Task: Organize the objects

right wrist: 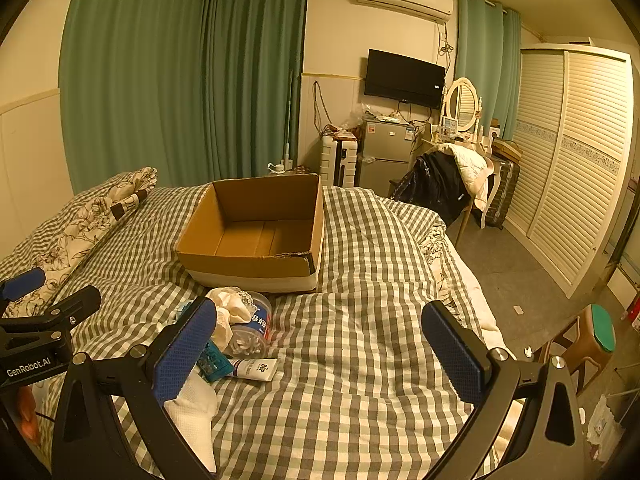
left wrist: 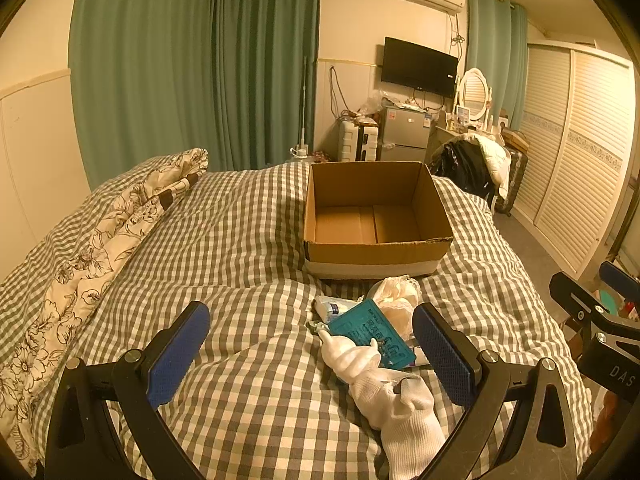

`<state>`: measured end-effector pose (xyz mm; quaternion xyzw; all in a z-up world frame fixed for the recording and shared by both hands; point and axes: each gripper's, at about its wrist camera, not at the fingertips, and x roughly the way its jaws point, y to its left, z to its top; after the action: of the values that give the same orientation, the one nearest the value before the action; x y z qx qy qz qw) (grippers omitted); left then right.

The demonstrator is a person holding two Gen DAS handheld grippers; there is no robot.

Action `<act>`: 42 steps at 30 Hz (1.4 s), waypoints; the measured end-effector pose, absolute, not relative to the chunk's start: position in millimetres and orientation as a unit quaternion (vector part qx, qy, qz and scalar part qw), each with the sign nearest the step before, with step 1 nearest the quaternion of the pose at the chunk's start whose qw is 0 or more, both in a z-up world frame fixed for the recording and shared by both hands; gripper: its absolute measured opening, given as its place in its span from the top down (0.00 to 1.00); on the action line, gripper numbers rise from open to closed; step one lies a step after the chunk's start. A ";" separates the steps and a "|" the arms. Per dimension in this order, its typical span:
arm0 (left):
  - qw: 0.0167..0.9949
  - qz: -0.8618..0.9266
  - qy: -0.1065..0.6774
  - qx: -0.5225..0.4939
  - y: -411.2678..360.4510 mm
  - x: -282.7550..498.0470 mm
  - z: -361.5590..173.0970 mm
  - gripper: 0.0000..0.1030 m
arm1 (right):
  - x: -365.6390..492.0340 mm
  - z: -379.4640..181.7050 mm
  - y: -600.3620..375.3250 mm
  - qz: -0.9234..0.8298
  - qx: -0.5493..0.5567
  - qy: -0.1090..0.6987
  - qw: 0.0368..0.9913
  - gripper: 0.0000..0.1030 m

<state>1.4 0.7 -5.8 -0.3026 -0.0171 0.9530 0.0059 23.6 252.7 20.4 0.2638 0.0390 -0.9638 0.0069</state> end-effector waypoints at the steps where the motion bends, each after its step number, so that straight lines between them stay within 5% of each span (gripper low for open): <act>1: 0.006 0.953 -0.017 -0.303 1.0 1.9 -6.2 0.00 | 23.8 20.1 252.1 -0.964 0.264 0.039 0.007 0.00; 30: 0.010 0.948 -0.017 -0.317 -8.4 9.3 -3.8 0.00 | 39.7 30.4 239.5 -0.965 0.258 0.047 0.024 0.00; 42: -0.042 0.922 -0.028 -0.384 -47.4 -8.0 -60.2 0.00 | 11.2 -47.1 185.4 -0.927 0.352 0.105 0.080 0.00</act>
<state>-8.0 -47.4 -60.2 -0.3839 -0.0284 0.9220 -0.0424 11.2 185.4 -47.1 0.3524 0.1047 -0.9265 0.0805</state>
